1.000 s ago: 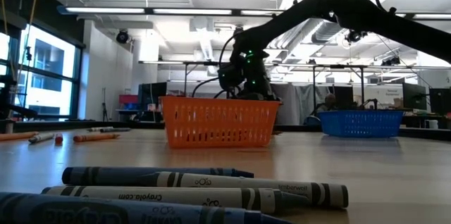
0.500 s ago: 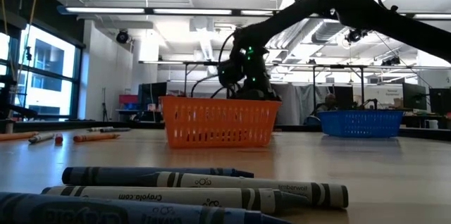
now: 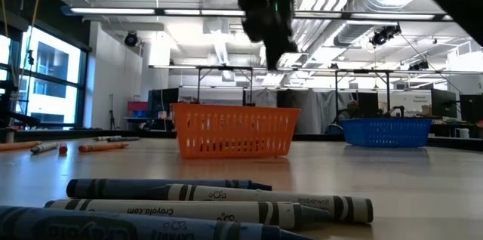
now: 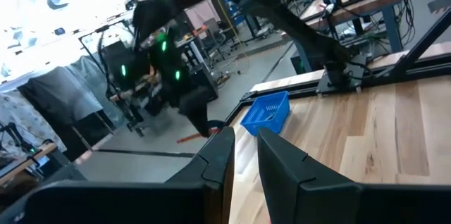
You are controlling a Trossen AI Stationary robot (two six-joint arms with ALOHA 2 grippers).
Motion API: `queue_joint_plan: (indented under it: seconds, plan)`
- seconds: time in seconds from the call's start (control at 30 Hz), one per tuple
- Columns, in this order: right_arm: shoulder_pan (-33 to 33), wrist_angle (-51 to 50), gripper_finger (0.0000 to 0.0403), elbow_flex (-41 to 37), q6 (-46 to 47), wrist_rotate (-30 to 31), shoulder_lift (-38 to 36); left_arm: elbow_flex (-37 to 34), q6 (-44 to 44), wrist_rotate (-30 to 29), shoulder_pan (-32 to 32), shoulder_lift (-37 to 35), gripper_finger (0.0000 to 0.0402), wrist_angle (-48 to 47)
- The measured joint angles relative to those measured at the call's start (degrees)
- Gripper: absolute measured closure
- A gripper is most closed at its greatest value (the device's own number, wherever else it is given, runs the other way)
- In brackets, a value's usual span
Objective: Sort crayons
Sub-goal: Put the orange crayon into the orange bin
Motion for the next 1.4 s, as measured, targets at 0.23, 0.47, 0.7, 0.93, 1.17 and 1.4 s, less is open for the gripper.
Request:
queue_joint_plan:
  seconds: [0.23,0.47,0.7,0.93,1.17,1.4]
  plan:
    - [16.1,5.5,0.04,0.1,2.1,-1.2,-5.6,0.0,0.0,0.0,0.0,0.0,0.0351,0.0]
    - [30.7,7.3,0.04,-0.4,5.6,8.2,-5.3,0.0,-0.4,0.0,0.0,0.0,0.0351,0.0]
    - [36.0,13.2,0.04,-5.3,10.1,20.5,-5.4,0.0,-6.3,0.0,0.0,0.0,0.0351,-1.7]
    - [34.7,23.5,0.04,-19.6,13.0,22.1,-5.4,-0.1,-11.8,0.1,0.0,1.0,0.0351,-5.6]
    - [31.7,36.9,0.04,-32.7,16.4,23.2,-5.7,-0.1,-10.8,0.0,0.0,1.1,0.0351,-5.6]
    - [30.5,48.1,0.04,-39.1,16.7,19.4,-5.7,-0.1,-10.8,0.0,0.0,1.1,0.0351,-5.6]
